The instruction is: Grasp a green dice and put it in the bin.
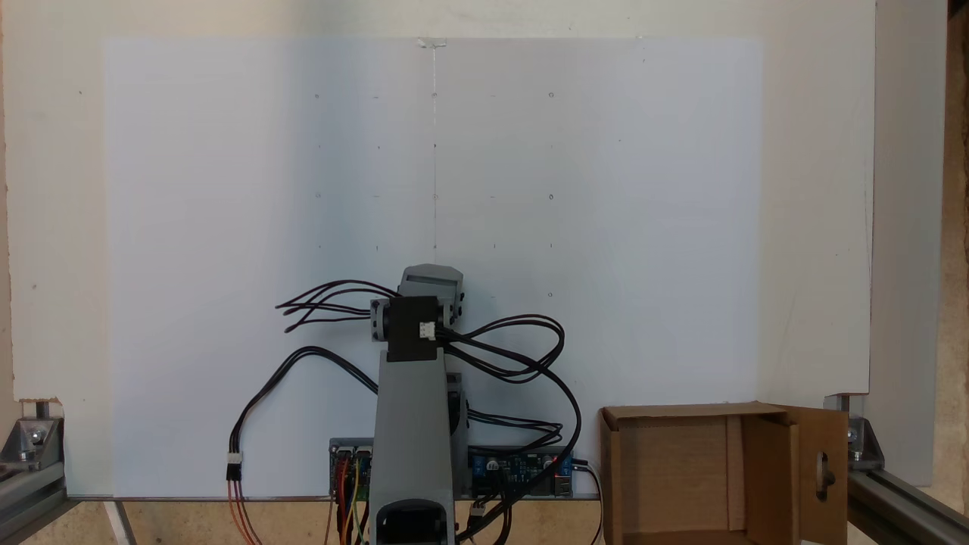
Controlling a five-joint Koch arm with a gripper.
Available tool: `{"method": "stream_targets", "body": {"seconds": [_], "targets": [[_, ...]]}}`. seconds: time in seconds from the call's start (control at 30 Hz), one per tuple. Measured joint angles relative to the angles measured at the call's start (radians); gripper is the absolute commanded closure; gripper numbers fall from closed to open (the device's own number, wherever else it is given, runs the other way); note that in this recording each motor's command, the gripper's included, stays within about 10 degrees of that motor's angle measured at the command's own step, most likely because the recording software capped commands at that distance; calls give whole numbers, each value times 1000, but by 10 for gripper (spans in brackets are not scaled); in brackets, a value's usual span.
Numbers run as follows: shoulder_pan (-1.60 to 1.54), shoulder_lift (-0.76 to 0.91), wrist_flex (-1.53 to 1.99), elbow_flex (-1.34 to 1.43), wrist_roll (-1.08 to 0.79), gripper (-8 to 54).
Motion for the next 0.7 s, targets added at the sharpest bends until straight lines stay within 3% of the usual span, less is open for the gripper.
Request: {"method": "stream_targets", "body": {"seconds": [0.07, 0.4, 0.7], "targets": [[-2, 2, 0, -2, -2, 332], [-2, 28, 123, -67, 0, 333], [0, 40, 589, -670, 0, 333]]}}
